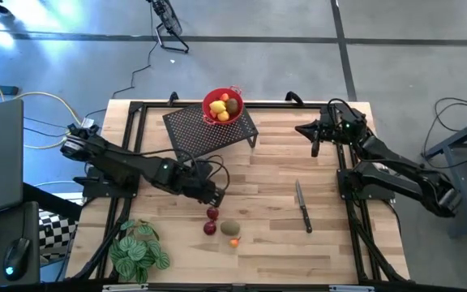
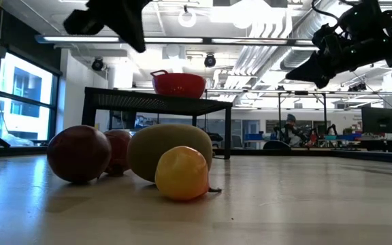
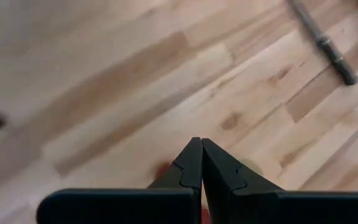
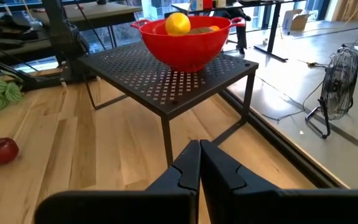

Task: Pick & Place Fruit
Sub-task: Put the top pomegranate into the red strainer bowl on the shelf

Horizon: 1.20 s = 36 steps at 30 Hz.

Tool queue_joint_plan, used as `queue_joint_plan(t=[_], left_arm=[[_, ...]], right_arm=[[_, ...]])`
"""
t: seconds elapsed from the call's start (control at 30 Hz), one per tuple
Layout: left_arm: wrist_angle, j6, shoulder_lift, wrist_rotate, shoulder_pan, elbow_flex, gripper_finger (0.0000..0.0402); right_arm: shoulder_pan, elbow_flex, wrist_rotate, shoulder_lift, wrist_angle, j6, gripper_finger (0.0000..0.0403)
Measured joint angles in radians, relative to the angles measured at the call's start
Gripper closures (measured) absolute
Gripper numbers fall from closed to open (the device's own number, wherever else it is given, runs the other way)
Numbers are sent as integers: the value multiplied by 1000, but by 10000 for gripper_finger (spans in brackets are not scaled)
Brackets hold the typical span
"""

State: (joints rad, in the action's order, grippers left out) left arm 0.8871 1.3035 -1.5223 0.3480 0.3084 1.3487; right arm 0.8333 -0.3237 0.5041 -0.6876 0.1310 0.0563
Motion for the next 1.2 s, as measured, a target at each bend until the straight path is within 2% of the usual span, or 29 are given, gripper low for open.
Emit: queue_joint_plan(t=[0.17,0.4,1.07,1.2], left_arm=[[23,93,-20,-88,0,-1,401],[31,115,-66,-154,0,-1,401],[-14,83,-93,-160,0,-1,401],[-22,89,-93,-168,-9,-1,383]], right_arm=[[0,0,0,-15,0,-1,400],[0,0,0,-26,2,-2,400],[0,0,-3,-25,13,-2,401],[0,0,-3,-25,13,-2,401]])
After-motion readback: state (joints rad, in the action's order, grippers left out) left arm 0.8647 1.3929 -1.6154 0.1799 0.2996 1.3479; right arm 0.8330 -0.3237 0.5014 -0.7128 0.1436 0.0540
